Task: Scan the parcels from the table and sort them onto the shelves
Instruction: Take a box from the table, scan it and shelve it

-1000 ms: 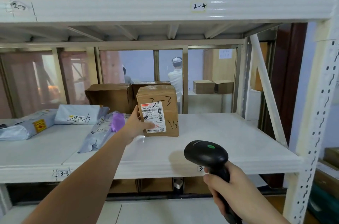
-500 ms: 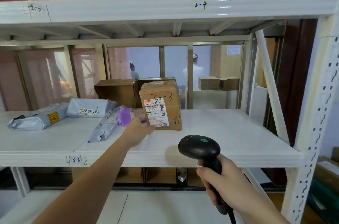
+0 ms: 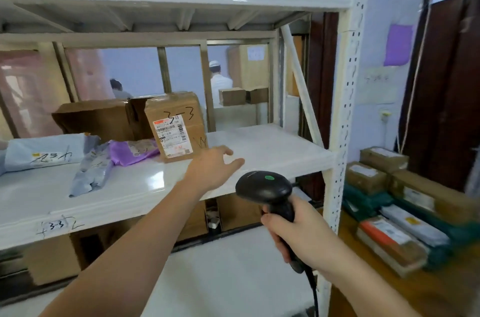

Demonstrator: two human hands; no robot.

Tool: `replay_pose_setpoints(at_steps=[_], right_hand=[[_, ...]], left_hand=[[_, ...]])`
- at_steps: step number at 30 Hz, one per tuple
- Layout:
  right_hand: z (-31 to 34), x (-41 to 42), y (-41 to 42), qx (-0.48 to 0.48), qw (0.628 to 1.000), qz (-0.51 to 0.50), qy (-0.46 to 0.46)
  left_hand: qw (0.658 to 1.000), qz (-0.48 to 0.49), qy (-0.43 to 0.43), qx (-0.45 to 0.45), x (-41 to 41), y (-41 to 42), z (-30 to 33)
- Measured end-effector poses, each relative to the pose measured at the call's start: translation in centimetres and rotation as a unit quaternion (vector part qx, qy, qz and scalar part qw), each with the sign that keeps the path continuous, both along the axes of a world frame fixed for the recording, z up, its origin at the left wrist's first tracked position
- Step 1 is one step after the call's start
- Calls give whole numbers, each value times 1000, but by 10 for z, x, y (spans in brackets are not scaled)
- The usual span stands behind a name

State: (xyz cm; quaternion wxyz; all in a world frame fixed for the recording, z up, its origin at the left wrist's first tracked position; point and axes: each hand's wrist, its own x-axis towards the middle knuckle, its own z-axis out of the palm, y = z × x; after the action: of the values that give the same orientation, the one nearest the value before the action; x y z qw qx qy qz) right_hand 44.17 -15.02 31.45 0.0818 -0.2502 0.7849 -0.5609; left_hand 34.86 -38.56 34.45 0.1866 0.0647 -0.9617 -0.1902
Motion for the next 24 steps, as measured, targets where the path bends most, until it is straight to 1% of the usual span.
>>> replay_pose_setpoints(at_steps=[4,8,12,15,18,24], right_hand=[[-5,33,42,7,996,-93,-15],[-11,57,101,15,983,-183,-30],[-19,78,165,17,962,-269,-54],[-29,94,214,14,941,-334,-57],[-39,108,259,13,924,-376,-66],[-66,103,318,6,916,-390,-91]], left_hand=[[989,-147,1,18,-12,66,-9],[958,-284,-24,26,-19,154,-26],[924,-373,-68,38,-27,238,-53],[913,-393,-105,43,-34,292,-78],[905,-398,-140,61,-37,337,-106],[896,-387,-201,80,-44,395,-160]])
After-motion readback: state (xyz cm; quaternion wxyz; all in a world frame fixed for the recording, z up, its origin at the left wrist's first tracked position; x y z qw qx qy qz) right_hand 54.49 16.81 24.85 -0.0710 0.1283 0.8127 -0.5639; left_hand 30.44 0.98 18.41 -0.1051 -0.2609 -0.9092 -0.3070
